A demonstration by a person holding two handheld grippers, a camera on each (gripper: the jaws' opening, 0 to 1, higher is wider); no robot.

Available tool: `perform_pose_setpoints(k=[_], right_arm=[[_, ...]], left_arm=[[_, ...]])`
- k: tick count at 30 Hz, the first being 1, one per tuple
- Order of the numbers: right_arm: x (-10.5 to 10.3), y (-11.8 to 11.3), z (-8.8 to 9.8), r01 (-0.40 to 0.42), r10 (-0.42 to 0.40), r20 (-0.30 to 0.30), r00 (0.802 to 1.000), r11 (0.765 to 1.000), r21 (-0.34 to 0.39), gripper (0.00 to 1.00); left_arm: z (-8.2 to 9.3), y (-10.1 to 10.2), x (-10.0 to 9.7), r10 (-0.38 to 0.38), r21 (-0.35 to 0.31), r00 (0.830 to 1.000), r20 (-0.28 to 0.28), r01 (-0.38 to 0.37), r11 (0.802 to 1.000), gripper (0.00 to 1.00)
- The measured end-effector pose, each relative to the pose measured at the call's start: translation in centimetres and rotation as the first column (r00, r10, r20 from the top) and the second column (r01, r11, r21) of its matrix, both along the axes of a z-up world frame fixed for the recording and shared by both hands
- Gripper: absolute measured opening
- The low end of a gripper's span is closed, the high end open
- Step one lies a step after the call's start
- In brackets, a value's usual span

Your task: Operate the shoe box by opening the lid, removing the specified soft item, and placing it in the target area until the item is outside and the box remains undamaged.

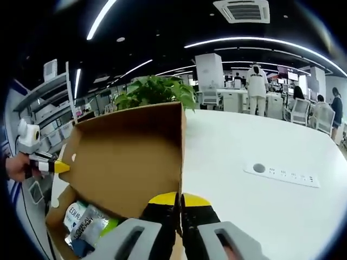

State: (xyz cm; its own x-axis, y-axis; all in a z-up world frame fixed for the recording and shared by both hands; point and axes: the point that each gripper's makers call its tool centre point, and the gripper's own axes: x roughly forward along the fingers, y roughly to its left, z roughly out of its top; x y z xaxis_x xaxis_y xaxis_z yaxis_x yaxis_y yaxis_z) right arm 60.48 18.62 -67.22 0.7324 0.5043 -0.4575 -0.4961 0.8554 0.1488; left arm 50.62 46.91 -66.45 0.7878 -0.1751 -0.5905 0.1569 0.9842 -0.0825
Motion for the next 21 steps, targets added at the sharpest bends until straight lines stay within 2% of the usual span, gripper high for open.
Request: perform_pose_setpoints(k=[3,5,16,21], right_arm=[[0.2,0.1,-0.2,-0.005,0.004,-0.011,1.000,1.000,-0.013,0.00],[0.4,0.2,-0.4,-0.023,0.022,-0.020,1.000,0.998,-0.052,0.00],[1.4,0.8,-0.6,-0.045,0.042,-0.048,0.998,0.996,-0.074,0.00],[1.4,1.4,-0.5,-0.071,0.064,-0.059,0.996,0.991,-0.113,0.00]], left_arm=[[-0.1,0.1,0.2,0.003,0.000,1.000,-0.003,-0.003,1.000,0.04],[-0.2,0.2,0.4,0.007,0.001,1.000,-0.006,-0.007,1.000,0.04],[-0.5,0.5,0.7,0.026,-0.007,1.000,-0.014,-0.026,1.000,0.04],[-0.6,0.8,0.8,0.033,-0.009,0.999,-0.020,-0.033,0.999,0.04]])
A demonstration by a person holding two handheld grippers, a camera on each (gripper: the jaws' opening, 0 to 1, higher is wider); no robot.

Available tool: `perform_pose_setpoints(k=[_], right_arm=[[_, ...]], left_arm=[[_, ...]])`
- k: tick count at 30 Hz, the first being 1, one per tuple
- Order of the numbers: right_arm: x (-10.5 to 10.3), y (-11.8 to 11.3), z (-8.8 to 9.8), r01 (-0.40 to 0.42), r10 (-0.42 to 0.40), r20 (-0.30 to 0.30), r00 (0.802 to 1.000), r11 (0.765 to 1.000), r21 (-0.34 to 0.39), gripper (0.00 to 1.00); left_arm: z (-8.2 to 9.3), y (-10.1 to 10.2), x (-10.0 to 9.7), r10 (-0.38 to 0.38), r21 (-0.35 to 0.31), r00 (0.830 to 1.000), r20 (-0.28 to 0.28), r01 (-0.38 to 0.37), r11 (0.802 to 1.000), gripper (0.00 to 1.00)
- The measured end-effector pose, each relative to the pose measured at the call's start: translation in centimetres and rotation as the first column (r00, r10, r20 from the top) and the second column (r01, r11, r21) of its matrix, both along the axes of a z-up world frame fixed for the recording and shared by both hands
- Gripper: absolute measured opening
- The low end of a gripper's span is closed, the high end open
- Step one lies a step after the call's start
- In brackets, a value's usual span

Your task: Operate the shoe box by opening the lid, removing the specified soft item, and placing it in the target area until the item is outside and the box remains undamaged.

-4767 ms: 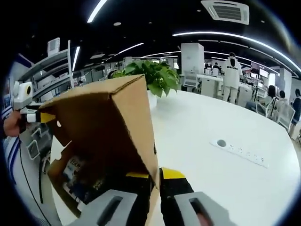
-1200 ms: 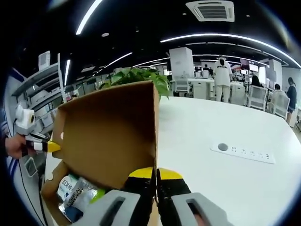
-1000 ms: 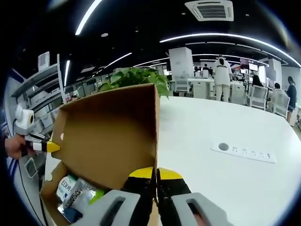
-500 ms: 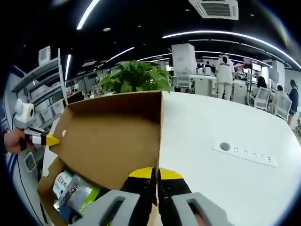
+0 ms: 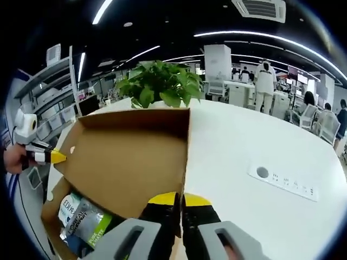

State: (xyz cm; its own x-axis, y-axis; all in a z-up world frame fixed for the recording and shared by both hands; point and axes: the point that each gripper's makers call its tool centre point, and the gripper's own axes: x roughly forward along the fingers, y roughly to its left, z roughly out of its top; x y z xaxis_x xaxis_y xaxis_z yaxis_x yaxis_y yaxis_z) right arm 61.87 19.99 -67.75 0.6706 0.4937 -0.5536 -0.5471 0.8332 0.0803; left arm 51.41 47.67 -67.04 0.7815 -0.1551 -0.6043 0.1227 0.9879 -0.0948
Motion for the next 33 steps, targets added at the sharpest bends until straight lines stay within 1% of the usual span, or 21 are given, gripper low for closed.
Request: perform_pose_setpoints(k=[3,8,14,17,19,23,33], right_arm=[[0.1,0.2,-0.1,-0.007,0.007,-0.013,1.000,1.000,-0.010,0.00],[0.1,0.5,-0.5,-0.032,0.030,-0.031,0.999,0.998,-0.050,0.00],[0.4,0.6,-0.9,-0.039,0.036,-0.055,0.998,0.997,-0.063,0.00],[0.5,0.7,-1.2,-0.047,0.042,-0.065,0.997,0.996,-0.081,0.00],[0.8,0.6,-1.5,-0.048,0.042,-0.073,0.996,0.995,-0.086,0.00],[1.0,0.6,-1.9,-0.047,0.039,-0.089,0.995,0.995,-0.092,0.00],[1.1,0.7,-2.6,-0.055,0.044,-0.113,0.993,0.993,-0.100,0.01]], left_arm=[[0.0,0.0,0.0,0.004,-0.002,1.000,-0.003,-0.004,1.000,0.05],[-0.2,0.1,0.4,0.014,-0.003,1.000,-0.010,-0.014,1.000,0.05],[-0.4,0.3,0.8,0.023,0.002,1.000,-0.018,-0.023,1.000,0.06],[-0.6,0.4,1.0,0.030,-0.001,0.999,-0.023,-0.030,1.000,0.06],[-0.7,0.4,1.2,0.036,-0.002,0.999,-0.028,-0.036,0.999,0.07],[-0.8,0.3,1.5,0.027,0.029,0.999,-0.028,-0.026,0.999,0.08],[-1.4,0.7,2.0,0.037,0.031,0.998,-0.047,-0.035,0.999,0.09]])
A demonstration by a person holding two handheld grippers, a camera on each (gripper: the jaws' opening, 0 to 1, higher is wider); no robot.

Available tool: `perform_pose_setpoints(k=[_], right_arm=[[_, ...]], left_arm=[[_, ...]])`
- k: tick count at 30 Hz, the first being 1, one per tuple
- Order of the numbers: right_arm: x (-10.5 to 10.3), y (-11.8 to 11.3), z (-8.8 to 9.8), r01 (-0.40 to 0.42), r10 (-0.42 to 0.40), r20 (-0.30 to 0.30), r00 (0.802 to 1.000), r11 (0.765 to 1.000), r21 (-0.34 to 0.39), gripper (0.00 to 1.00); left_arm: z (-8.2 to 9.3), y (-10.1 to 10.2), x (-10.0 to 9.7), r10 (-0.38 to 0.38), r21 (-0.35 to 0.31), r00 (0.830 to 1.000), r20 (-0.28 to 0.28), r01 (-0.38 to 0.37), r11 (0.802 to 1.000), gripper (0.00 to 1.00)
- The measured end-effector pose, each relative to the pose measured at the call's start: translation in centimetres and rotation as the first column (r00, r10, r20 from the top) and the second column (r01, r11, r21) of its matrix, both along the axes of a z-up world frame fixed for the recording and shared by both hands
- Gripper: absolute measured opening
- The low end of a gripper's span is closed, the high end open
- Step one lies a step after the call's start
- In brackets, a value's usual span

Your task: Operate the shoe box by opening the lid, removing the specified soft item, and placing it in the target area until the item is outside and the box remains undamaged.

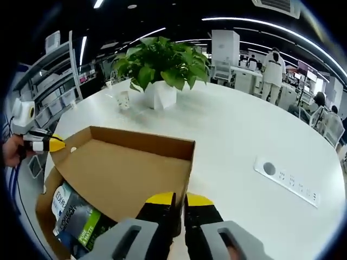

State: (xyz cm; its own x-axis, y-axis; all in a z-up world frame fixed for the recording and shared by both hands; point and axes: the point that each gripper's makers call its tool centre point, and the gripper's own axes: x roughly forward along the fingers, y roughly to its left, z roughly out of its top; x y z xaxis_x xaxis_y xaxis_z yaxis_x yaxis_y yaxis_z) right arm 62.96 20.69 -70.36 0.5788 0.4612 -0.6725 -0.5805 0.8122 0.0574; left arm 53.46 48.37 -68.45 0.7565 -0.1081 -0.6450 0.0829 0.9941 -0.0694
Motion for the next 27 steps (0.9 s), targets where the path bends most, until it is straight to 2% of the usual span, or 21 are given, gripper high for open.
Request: perform_pose_setpoints(k=[17,22,27], right_arm=[[-0.11,0.00,-0.58,-0.007,0.007,-0.035,0.999,1.000,-0.005,0.02],[-0.23,-0.08,-0.21,0.001,-0.001,-0.027,1.000,1.000,-0.010,0.03],[-0.51,0.08,0.33,-0.002,0.002,-0.032,0.999,1.000,0.016,0.09]], left_arm=[[-0.41,0.09,0.33,0.005,-0.005,1.000,-0.012,-0.005,1.000,0.10],[-0.07,0.05,0.18,-0.009,0.002,1.000,0.005,0.009,1.000,0.11],[0.17,-0.03,0.26,-0.018,-0.007,1.000,0.017,0.018,1.000,0.14]])
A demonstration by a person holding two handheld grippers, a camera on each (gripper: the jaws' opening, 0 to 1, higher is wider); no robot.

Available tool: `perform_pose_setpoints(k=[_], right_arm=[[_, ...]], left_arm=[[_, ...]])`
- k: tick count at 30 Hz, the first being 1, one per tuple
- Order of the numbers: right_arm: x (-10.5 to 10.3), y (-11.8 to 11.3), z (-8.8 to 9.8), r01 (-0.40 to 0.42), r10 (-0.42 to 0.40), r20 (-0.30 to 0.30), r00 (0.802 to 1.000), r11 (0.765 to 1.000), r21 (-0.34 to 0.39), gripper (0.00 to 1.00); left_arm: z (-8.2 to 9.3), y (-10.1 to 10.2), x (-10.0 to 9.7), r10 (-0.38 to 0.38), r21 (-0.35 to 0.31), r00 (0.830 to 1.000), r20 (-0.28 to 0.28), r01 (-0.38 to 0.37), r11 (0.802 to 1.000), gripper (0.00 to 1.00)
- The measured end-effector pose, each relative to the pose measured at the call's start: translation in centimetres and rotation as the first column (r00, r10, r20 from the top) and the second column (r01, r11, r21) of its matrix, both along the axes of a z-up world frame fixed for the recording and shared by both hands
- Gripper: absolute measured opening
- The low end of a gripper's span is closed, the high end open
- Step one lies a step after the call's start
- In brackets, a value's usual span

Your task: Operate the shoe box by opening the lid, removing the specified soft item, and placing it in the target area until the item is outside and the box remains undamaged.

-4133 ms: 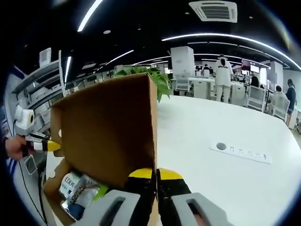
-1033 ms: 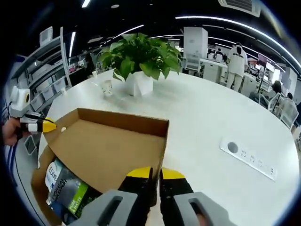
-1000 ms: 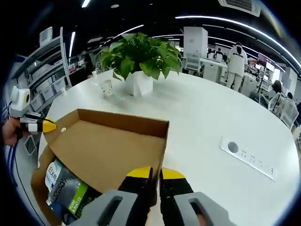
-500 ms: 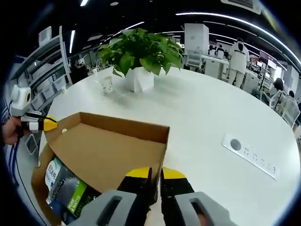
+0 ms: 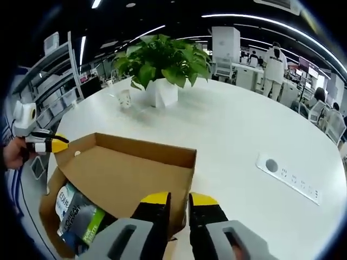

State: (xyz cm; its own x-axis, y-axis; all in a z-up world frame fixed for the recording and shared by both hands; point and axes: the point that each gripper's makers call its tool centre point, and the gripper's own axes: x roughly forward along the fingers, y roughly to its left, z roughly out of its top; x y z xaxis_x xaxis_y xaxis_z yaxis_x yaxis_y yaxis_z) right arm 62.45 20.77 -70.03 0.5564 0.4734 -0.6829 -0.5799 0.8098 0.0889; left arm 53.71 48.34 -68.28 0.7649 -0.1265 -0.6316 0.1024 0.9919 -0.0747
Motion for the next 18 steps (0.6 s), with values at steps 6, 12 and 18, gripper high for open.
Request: perform_pose_setpoints(k=[6,12,18], right_arm=[[-0.1,-0.2,0.7,0.007,-0.007,0.005,1.000,1.000,0.014,0.14],[-0.6,-0.5,1.8,-0.024,0.024,0.029,0.999,1.000,0.006,0.23],[-1.2,-1.5,3.5,-0.026,0.024,0.055,0.998,0.999,0.025,0.26]], left_arm=[[0.5,0.2,-0.3,0.009,-0.002,1.000,0.011,-0.009,1.000,0.18],[1.8,0.3,-0.5,0.014,0.006,0.999,0.039,-0.014,1.000,0.21],[3.0,0.0,-0.9,0.010,0.004,0.998,0.062,-0.010,1.000,0.24]])
